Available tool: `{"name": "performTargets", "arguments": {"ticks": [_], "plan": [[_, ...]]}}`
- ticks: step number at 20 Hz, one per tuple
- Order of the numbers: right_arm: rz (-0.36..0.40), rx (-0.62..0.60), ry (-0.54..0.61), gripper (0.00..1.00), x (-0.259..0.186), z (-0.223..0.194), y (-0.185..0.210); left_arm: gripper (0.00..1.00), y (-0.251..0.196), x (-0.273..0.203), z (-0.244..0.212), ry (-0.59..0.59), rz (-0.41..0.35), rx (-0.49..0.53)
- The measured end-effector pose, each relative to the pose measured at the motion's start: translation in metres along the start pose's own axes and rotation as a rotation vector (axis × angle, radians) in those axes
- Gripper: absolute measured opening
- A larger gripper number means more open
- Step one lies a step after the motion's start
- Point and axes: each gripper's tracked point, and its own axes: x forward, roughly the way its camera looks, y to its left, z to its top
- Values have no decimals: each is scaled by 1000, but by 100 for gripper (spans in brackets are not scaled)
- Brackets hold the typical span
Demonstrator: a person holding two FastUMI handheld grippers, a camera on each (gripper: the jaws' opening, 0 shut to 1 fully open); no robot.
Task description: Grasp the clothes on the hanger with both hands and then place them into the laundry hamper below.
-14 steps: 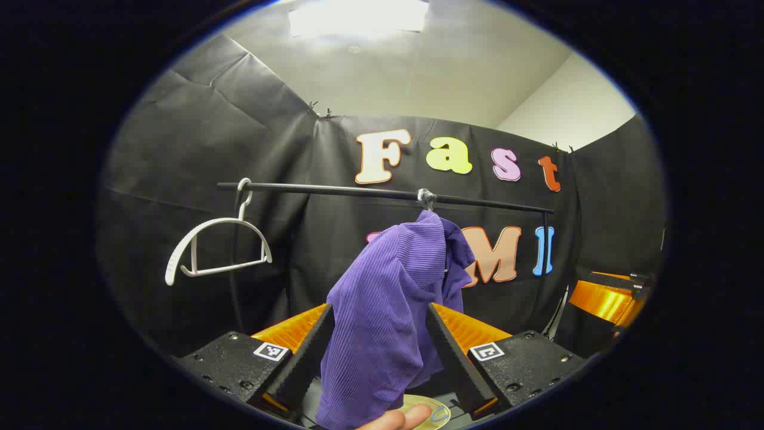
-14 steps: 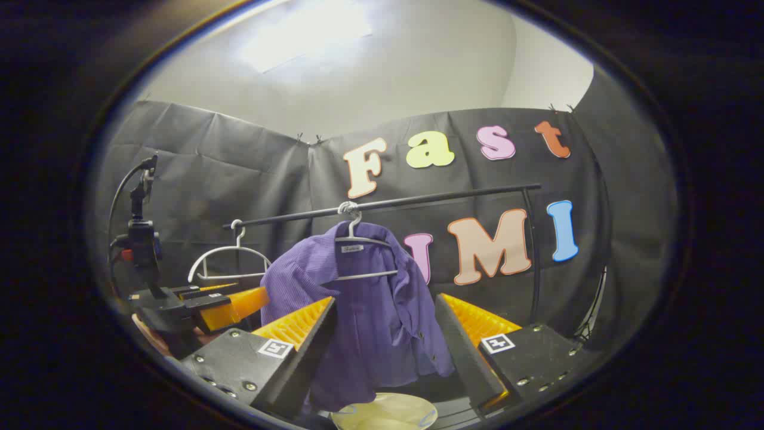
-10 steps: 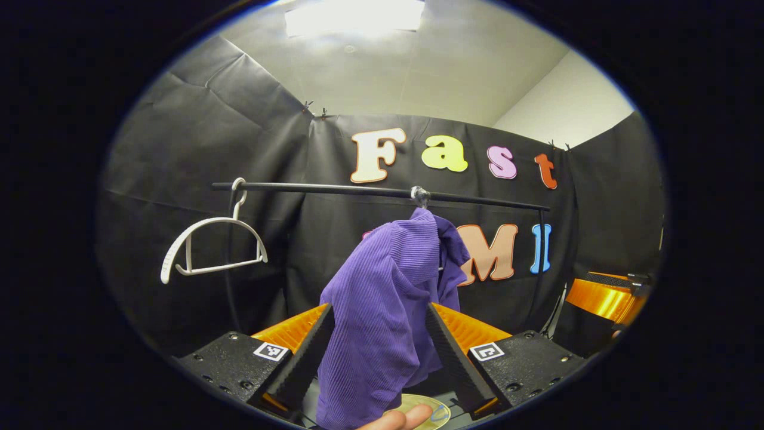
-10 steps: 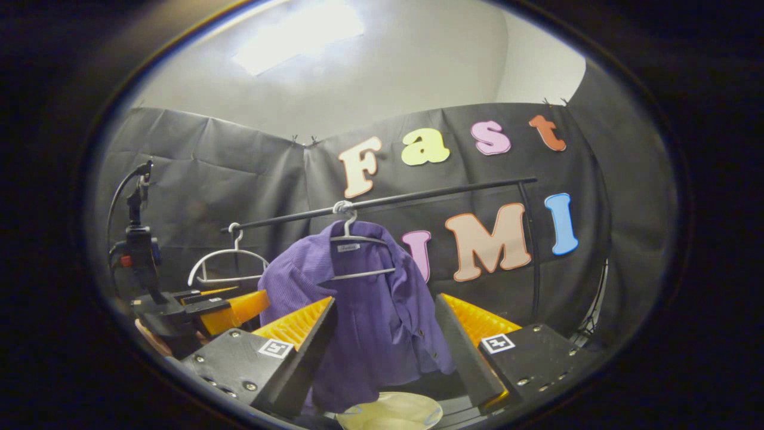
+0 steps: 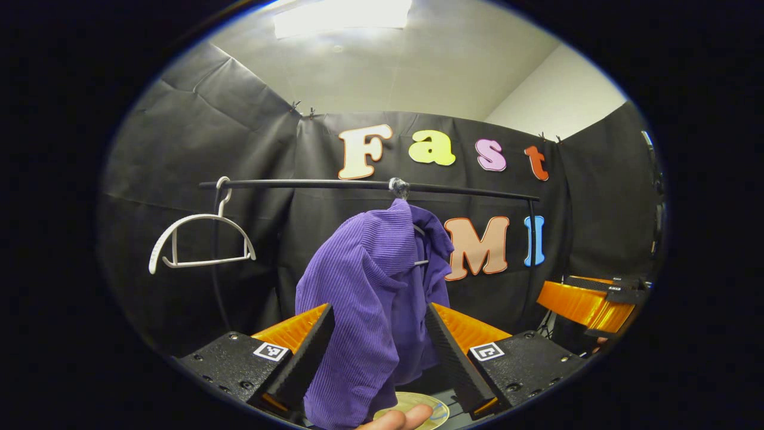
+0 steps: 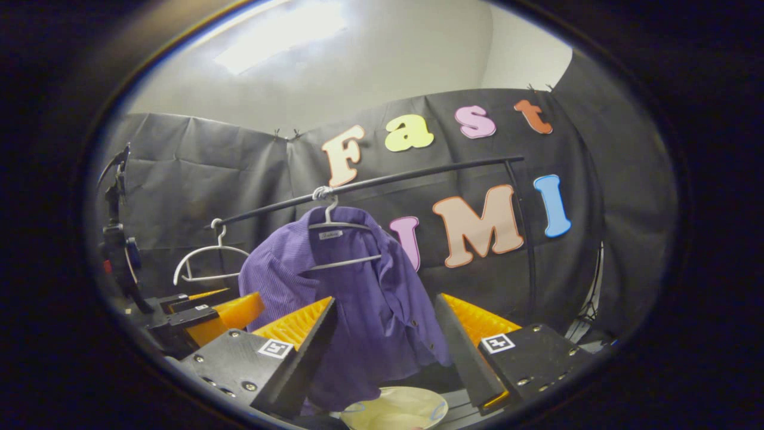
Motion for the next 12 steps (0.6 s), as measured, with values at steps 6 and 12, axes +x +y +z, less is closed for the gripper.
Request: {"name": "performTargets", "arguments": {"ticks": [6, 12], "plan": [[-33, -48, 32, 98, 19, -13, -19, 91, -18, 15, -16, 22, 14, 25], [-142, 13, 31, 98, 44, -30, -73, 92, -25, 52, -55, 60, 97, 81]]}}
